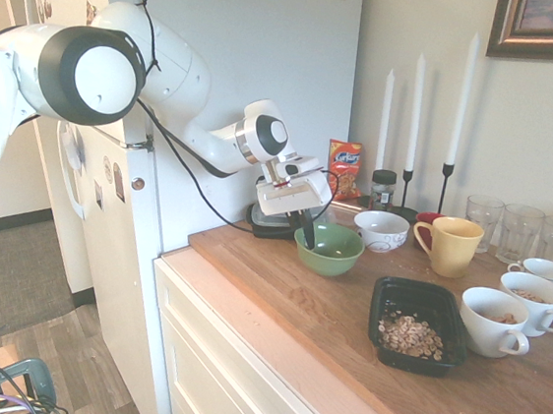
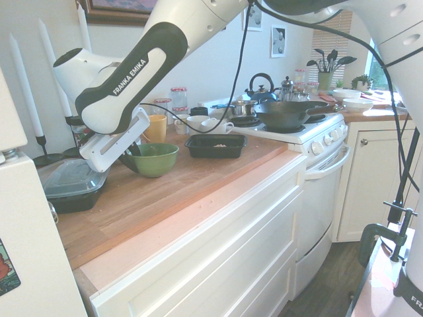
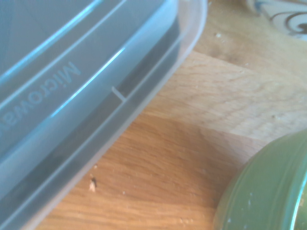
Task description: Pour the cereal into the box
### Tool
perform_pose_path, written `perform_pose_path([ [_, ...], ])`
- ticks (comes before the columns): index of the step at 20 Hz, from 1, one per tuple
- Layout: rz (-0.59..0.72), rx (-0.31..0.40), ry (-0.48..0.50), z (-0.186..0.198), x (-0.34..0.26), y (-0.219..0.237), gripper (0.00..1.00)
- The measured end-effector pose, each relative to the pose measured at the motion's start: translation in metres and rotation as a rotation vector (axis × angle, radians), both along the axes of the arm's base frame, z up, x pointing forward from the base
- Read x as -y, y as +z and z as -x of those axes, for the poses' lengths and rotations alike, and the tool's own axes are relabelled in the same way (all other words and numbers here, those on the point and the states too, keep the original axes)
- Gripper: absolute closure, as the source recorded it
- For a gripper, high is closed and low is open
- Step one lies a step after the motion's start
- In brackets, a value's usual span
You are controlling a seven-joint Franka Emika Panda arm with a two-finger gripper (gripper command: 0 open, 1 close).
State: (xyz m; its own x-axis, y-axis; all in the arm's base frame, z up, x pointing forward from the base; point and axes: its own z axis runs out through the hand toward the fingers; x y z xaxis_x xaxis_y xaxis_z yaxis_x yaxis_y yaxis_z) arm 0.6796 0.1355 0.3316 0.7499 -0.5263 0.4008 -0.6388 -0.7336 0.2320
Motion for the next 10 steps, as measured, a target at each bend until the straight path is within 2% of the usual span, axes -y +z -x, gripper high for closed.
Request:
perform_pose_path([
  [5, 0.004, -0.005, -0.005, -0.0039, 0.0003, -0.0048, 1.0],
  [6, 0.005, -0.007, -0.007, -0.0039, 0.0004, -0.0056, 0.0],
  [10, -0.006, -0.012, -0.02, -0.004, 0.0031, -0.006, 0.0],
])
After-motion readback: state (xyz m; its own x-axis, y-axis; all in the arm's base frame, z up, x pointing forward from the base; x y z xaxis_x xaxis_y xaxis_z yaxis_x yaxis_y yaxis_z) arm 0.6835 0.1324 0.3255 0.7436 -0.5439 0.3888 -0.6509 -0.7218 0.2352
